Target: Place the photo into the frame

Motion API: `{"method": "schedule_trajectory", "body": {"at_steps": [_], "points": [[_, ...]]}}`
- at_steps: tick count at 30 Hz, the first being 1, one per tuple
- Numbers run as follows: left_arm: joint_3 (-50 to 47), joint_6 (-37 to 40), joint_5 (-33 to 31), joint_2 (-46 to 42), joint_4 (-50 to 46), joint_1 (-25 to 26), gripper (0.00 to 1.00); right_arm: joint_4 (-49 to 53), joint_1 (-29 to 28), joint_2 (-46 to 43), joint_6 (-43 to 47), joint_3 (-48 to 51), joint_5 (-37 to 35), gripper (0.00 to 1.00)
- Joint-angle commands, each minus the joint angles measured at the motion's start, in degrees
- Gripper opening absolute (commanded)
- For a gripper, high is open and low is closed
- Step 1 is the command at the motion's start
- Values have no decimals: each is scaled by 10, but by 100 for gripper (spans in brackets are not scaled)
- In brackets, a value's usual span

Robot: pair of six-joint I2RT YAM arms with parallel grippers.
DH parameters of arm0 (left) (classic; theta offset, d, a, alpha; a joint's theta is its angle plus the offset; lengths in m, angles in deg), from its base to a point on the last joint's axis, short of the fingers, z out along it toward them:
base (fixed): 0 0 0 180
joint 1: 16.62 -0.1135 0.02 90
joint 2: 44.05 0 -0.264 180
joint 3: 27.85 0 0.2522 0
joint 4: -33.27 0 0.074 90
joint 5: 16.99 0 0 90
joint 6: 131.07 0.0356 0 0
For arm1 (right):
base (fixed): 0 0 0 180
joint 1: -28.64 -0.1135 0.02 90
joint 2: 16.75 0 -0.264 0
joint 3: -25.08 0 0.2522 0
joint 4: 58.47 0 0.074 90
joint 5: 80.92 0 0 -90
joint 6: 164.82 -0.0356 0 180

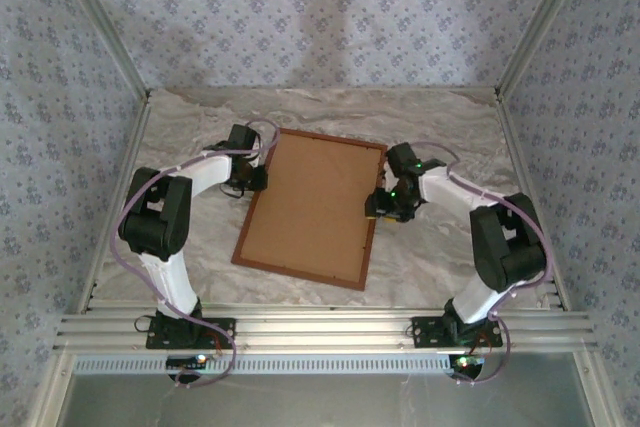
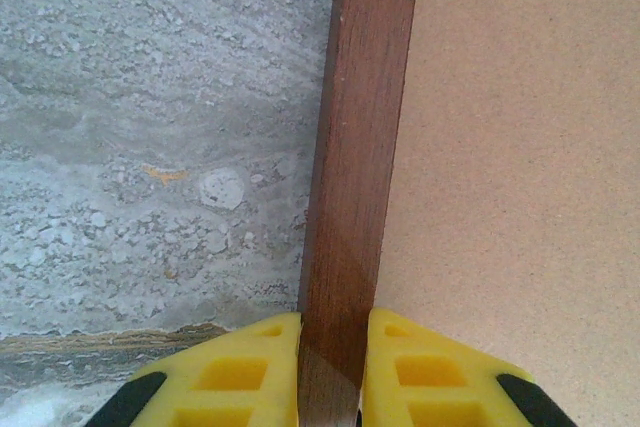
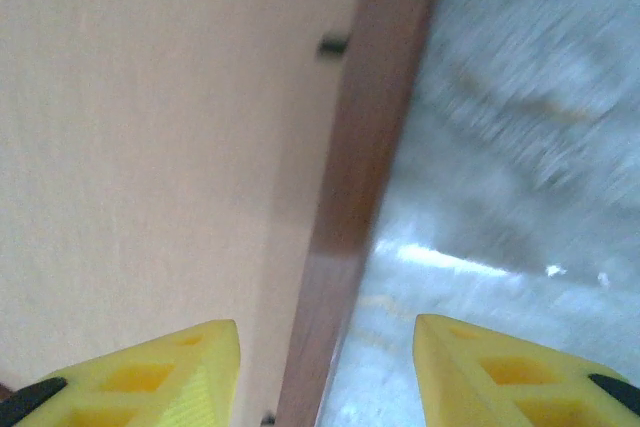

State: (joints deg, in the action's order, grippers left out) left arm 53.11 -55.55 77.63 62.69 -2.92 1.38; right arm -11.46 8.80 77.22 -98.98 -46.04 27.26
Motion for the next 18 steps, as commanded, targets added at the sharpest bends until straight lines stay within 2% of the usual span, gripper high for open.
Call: {"method": "schedule_trajectory", "body": {"at_steps": [1,5,10,14,18], "points": [[-23,-8,6,-7,-43,1,20,-65,31,45,5,-15,42,51],[-38,-16,14,-24,-41,2,20,-75,33,95,15,-48,49,49],[-65,-30,31,-58,-38,4,23,-55,33,124,33,-62,37,38],[-67,-36,20,-88,-35,-4,36,-30,33,123,60,-74,-12,28],[-41,-38,16,-93,-27,-25,51,-24,30,127,72,-85,-19,27]]}}
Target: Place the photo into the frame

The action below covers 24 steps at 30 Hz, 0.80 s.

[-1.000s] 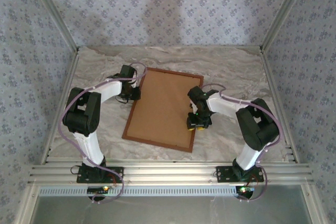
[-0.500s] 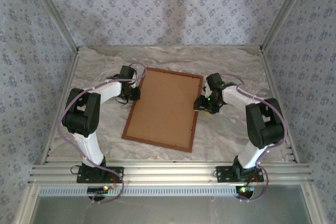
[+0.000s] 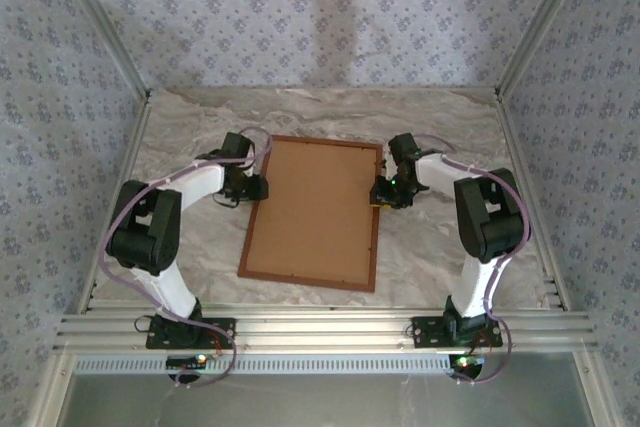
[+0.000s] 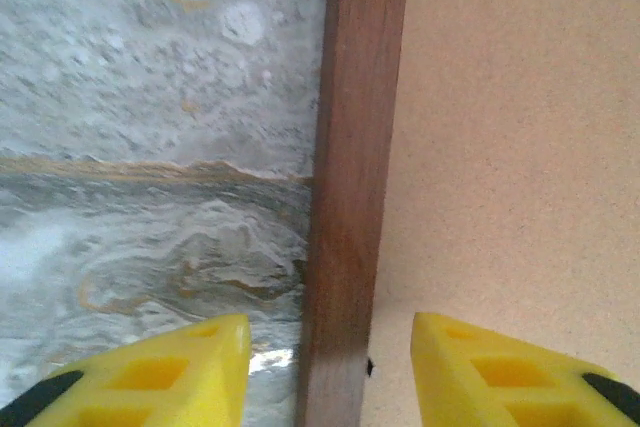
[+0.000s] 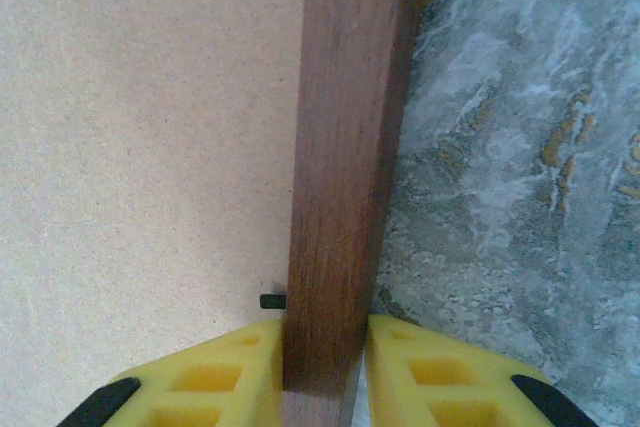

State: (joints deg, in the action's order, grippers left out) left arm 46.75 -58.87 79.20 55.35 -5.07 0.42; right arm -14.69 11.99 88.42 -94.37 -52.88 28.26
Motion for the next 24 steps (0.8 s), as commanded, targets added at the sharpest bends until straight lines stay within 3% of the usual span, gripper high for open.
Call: {"method": "schedule_trajectory", "body": {"at_steps": [1,6,17,24], "points": [[34,-3,0,-14,-6,-19,52,10,-3,17,28,-20,-30,26],[123,16,-3,51,-29,-26,50,11,-3,19,34,-22,-32,26],[353,60,-23,218,-139,-27,34,4,0,21,37,-25,-24,26],[413,69,-19,269,-177,-27,31,5,4,20,39,-23,-23,26]]}}
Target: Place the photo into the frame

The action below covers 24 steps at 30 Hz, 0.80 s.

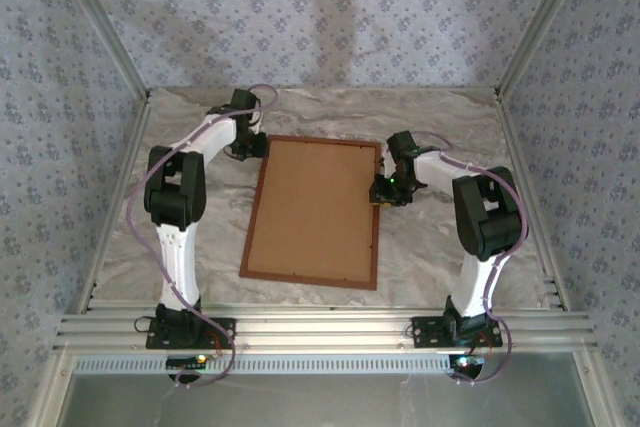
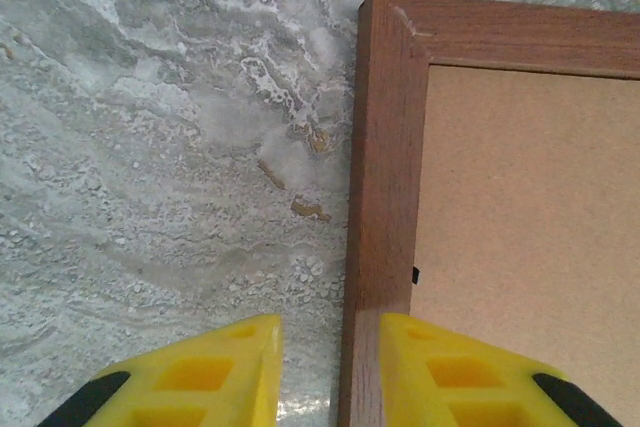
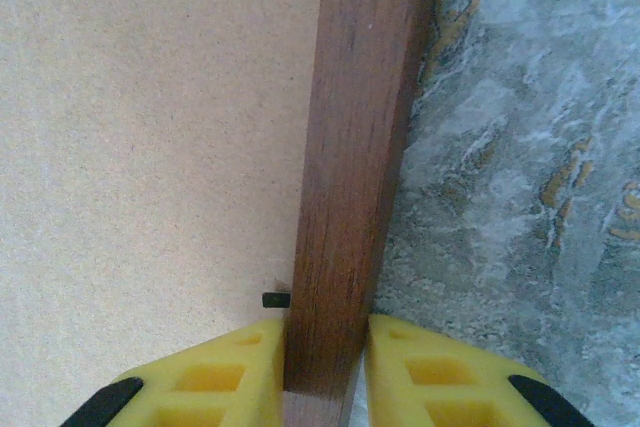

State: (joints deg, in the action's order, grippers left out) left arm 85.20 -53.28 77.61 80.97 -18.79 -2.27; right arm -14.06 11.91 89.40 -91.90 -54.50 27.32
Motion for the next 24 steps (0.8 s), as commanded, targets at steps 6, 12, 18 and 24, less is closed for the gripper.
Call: {"method": "schedule_trajectory", "body": {"at_steps": [6,12,18,24], "points": [[78,16,6,50,-56,0,31,-2,6,10,15,-5,-15,26],[93,17,9,69,-61,2,31,0,5,11,17,-4,-16,26],[73,22,10,75,-62,19,32,0,5,13,18,-6,-15,26],[31,17,6,77,-53,33,32,1,6,14,19,-5,-14,26]]}}
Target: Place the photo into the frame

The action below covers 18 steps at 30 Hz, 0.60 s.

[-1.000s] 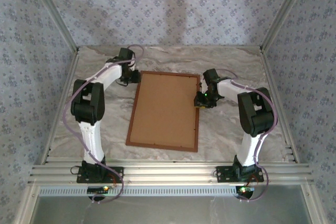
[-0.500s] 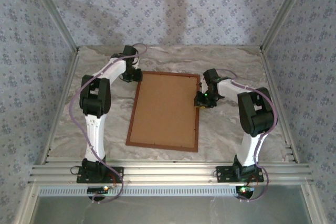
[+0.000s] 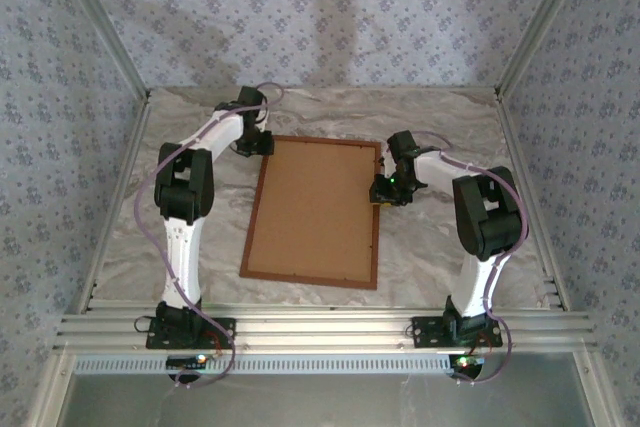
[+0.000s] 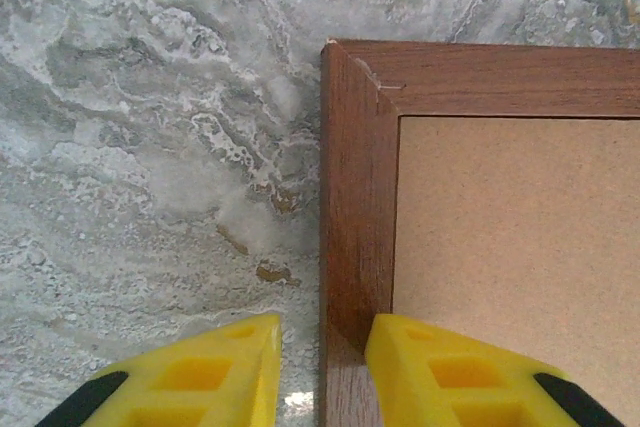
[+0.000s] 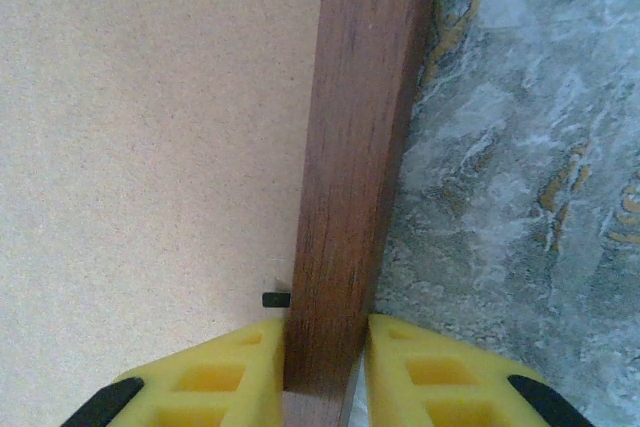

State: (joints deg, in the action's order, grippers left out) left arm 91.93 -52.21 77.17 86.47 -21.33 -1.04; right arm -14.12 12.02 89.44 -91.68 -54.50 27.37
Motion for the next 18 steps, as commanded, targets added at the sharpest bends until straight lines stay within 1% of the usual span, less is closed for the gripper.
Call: {"method": "schedule_trajectory", "body": {"at_steps": [1,6,14,18], "points": [[-42,6,10,21,-26,23,32,2,5,15,17,-6,-15,26],[-63,7,10,20,-22,38,33,1,5,16,17,-8,-15,26],[-104,0,12,8,-6,48,35,2,5,19,17,-9,-16,26],[-107,2,14,8,-7,54,36,1,4,21,15,-11,-16,26]]}}
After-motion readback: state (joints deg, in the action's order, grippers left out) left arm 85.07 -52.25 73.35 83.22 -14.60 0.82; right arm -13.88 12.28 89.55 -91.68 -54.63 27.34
